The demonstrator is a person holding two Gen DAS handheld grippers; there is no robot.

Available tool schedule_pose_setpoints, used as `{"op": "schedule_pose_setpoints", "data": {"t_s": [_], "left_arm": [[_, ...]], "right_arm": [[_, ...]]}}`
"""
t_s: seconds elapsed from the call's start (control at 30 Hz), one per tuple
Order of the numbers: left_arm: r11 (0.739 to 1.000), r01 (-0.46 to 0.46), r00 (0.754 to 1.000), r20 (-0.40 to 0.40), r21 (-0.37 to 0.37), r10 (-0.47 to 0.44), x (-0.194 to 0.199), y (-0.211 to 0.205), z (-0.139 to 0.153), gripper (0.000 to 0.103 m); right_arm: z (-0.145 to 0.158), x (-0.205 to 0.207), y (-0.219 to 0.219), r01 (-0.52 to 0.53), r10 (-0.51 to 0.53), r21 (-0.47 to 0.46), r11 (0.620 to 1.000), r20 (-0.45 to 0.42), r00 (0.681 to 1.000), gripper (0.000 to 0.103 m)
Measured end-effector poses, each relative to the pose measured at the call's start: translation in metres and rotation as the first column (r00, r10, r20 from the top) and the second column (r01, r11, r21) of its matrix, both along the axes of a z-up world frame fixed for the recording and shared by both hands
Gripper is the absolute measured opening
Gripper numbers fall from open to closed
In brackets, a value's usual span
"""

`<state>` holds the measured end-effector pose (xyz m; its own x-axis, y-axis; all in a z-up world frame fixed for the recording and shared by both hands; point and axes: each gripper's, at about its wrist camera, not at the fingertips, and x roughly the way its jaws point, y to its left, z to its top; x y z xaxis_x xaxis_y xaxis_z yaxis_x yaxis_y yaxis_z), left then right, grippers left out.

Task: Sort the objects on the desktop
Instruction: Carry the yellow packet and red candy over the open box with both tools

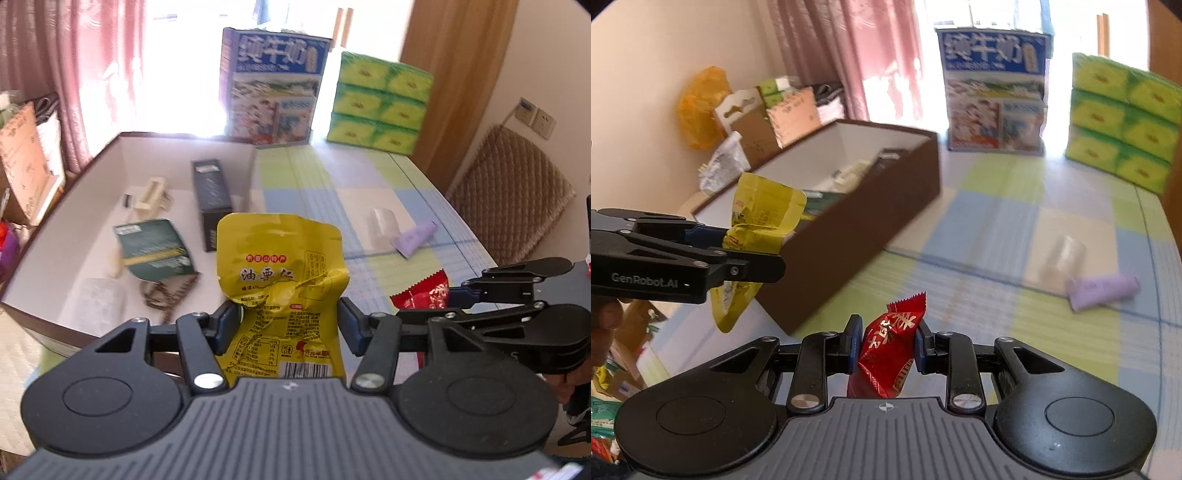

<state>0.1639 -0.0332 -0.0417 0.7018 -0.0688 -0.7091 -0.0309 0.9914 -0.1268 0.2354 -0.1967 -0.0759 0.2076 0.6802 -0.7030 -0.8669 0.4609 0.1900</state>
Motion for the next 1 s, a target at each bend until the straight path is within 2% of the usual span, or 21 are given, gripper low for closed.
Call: {"op": "schedule_pose_setpoints", "data": {"t_s": [0.37, 0.57, 0.77, 1.0], "left_arm": [[0.991, -0.132, 0.99, 0.053, 0.037, 0.13, -0.009, 0.084, 0.022, 0.052], [0.987, -0.159, 0.986, 0.053, 0.038, 0.157, 0.001, 0.126, 0.025, 0.052], [0.991, -0.134, 0.991, 0.015, 0.019, 0.134, 0.018, 0.149, 0.014, 0.052], [0.994, -0.106, 0.991, -0.084, -0.01, 0.104, 0.049, 0.164, -0.014, 0.052]], "right_arm": [[0.03, -0.014, 0.077, -0.091, 0.086, 0.082, 0.992, 0.058, 0.995, 0.025], [0.032, -0.015, 0.122, -0.118, 0.112, 0.1, 0.988, 0.069, 0.991, 0.025], [0.022, -0.012, 0.165, -0.132, 0.127, 0.059, 0.99, 0.072, 0.989, 0.025], [-0.007, 0.003, 0.201, -0.113, 0.115, -0.043, 0.993, 0.056, 0.992, 0.025]]}}
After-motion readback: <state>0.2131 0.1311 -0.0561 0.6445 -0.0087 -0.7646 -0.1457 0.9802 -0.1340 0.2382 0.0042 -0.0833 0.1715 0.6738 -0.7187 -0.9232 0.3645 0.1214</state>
